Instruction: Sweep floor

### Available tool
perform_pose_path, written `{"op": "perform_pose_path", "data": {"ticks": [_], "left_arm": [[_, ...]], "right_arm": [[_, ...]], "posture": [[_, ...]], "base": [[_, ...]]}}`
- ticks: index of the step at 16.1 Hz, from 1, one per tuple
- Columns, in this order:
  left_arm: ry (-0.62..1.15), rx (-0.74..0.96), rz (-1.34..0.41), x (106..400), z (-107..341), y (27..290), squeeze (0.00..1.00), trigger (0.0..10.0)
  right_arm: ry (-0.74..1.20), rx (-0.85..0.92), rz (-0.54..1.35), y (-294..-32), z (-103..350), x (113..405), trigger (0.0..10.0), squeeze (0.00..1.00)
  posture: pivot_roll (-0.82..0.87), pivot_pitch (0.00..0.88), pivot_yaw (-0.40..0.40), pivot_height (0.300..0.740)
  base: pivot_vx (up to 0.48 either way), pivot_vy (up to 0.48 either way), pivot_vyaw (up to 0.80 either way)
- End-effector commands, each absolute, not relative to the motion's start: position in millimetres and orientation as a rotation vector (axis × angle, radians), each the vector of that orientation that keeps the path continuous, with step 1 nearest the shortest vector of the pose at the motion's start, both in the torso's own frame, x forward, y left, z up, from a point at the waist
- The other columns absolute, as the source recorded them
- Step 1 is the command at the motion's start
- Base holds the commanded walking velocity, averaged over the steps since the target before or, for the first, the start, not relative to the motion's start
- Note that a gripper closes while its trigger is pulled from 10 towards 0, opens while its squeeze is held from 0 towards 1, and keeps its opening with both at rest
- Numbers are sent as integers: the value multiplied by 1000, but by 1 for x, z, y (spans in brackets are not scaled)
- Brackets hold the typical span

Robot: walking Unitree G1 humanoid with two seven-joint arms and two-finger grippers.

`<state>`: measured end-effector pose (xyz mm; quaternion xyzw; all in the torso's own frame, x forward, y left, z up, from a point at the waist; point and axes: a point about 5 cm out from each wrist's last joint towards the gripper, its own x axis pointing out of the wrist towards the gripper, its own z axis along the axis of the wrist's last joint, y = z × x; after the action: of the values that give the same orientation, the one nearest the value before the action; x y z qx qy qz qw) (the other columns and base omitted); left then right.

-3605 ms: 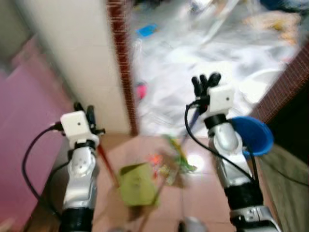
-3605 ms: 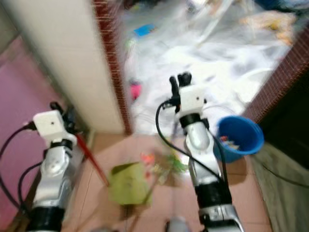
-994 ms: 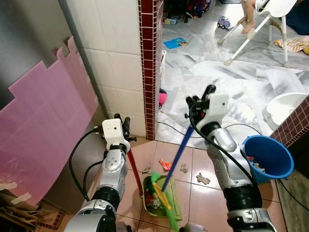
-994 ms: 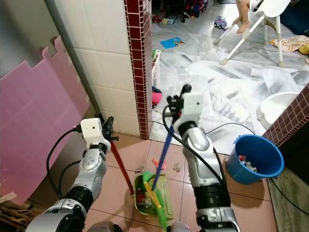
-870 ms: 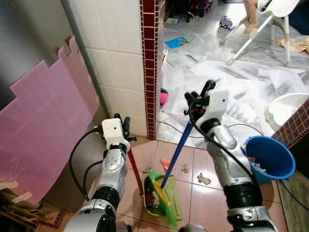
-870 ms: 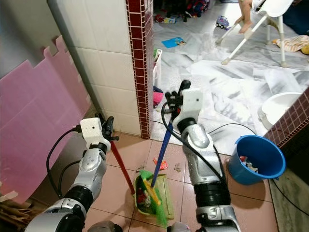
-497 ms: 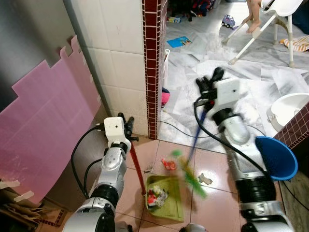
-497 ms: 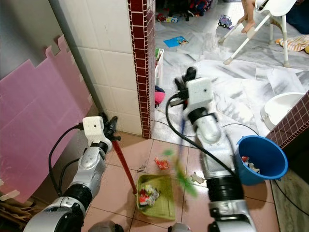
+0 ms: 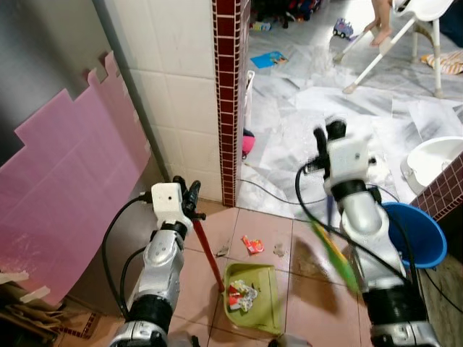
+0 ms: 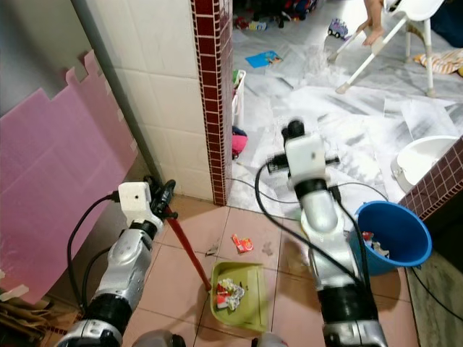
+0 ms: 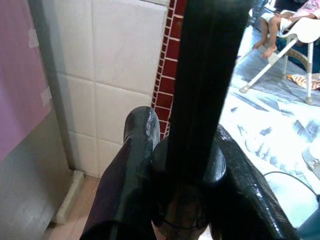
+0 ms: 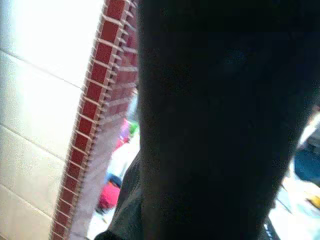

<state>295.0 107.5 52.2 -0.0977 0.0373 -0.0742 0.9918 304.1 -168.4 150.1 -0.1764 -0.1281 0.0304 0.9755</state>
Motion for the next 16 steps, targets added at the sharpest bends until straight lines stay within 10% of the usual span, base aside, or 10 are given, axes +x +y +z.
{"op": "perform_pose_path", "data": {"ticks": [1, 16], "left_arm": [[-2, -225, -147, 300, 72, 107, 0, 10000], [3, -197, -220, 285, 100, 111, 0, 10000]], "right_arm": [[-304, -351, 49, -165, 155, 302, 10000, 0], [-258, -263, -7, -170, 145, 306, 10000, 0]], "posture": [[-68, 0, 41, 740], [-71, 0, 62, 740]], "base": [[0, 0, 0], [0, 0, -459]]}}
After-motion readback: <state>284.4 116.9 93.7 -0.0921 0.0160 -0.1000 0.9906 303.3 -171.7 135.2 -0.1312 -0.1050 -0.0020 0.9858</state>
